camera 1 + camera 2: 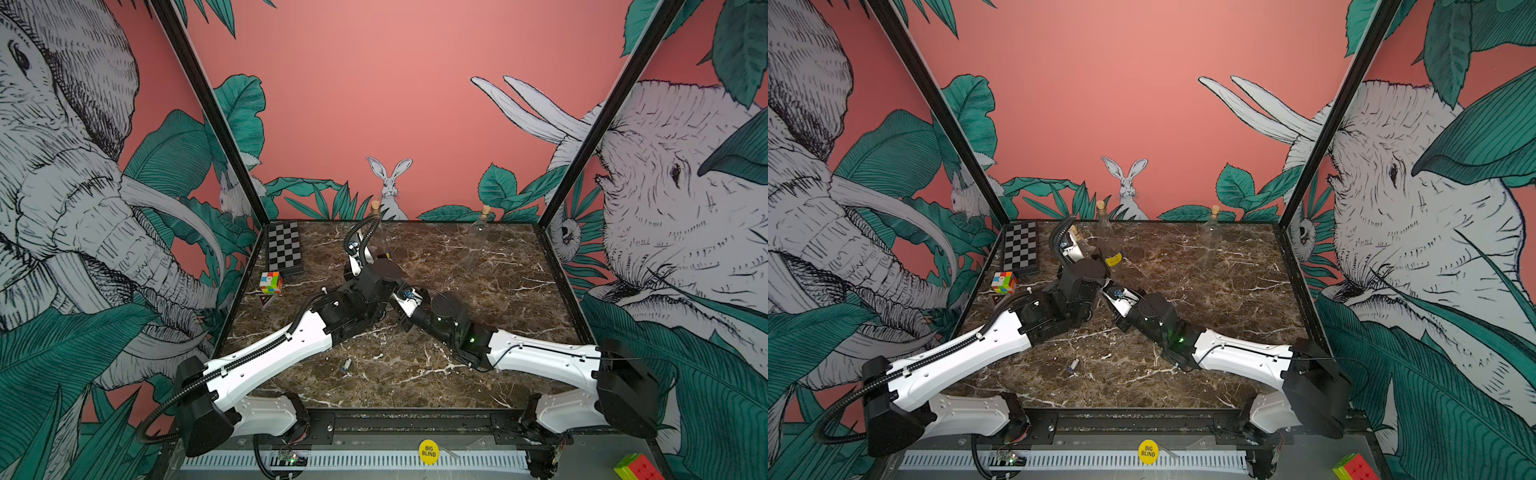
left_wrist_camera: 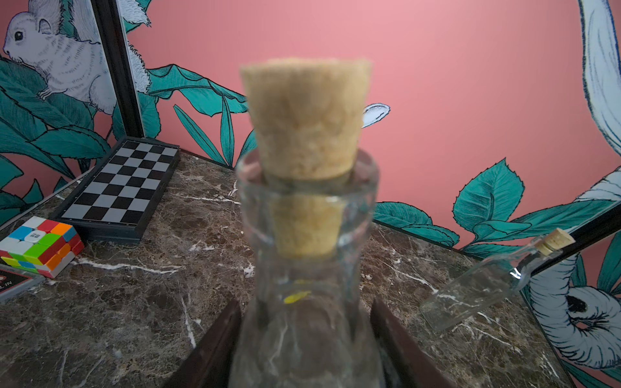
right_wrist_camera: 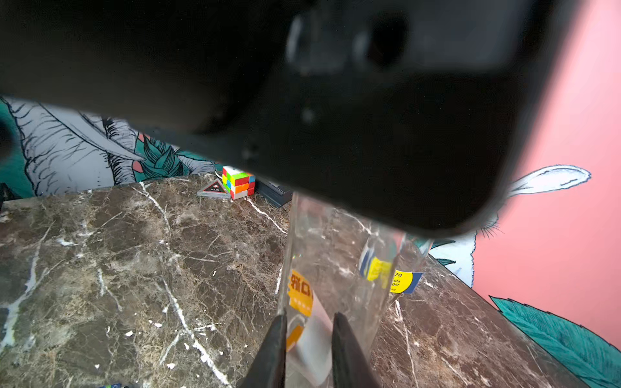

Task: Remove the label from the bottle
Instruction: Tear open the label from the bottle.

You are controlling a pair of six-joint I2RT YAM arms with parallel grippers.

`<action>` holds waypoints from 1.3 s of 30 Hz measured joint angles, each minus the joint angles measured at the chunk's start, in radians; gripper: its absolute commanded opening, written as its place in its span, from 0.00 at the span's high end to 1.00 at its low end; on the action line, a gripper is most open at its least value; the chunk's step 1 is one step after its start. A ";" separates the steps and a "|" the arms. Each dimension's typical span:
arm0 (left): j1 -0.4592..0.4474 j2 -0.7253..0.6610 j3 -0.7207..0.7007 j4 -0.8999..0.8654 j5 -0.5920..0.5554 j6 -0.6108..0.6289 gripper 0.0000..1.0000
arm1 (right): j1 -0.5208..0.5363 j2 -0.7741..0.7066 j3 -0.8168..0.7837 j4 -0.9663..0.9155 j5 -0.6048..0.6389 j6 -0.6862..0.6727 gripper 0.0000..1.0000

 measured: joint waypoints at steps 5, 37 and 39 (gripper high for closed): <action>0.000 0.000 0.000 0.000 0.000 0.000 1.00 | 0.000 0.001 0.014 -0.001 0.000 0.002 0.99; -0.005 0.000 -0.031 0.141 -0.048 0.035 1.00 | 0.031 -0.029 0.003 -0.016 0.000 0.068 1.00; -0.005 0.000 -0.033 0.151 -0.052 0.039 1.00 | 0.035 -0.029 0.003 -0.017 0.000 0.069 1.00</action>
